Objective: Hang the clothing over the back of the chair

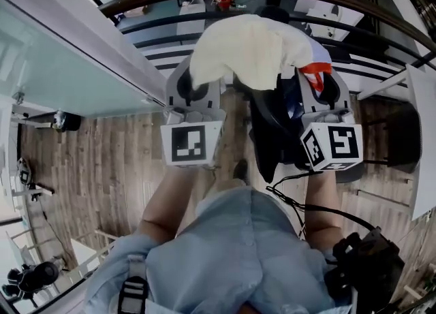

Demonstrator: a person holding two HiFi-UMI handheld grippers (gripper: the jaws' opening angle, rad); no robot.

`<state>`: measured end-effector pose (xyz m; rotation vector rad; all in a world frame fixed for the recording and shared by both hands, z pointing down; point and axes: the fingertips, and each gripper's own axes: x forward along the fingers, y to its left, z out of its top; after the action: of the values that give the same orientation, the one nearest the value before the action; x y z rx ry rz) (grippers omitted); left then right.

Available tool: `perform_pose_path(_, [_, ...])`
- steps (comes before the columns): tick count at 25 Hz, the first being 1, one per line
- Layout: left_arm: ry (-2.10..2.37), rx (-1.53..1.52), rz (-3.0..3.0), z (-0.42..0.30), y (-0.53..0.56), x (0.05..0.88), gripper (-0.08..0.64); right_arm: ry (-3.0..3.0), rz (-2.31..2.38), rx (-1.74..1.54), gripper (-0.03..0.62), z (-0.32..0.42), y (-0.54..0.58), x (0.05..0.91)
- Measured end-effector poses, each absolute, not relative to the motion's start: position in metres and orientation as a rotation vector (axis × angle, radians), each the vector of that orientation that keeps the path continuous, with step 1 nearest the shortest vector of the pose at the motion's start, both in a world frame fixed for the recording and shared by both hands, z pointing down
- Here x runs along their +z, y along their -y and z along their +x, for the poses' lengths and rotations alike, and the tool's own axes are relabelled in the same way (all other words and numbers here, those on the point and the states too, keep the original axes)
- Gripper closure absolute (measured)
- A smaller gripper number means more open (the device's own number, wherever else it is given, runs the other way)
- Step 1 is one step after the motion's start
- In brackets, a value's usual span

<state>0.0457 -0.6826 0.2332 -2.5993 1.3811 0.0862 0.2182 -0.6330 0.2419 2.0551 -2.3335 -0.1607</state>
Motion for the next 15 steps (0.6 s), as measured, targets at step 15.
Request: perform_pose_path(15, [-1.337,-0.012,-2.638,0.066,0.641,0.277,0.323,2.398,1.895,0.072,0.355,0.238,0.599,0.301])
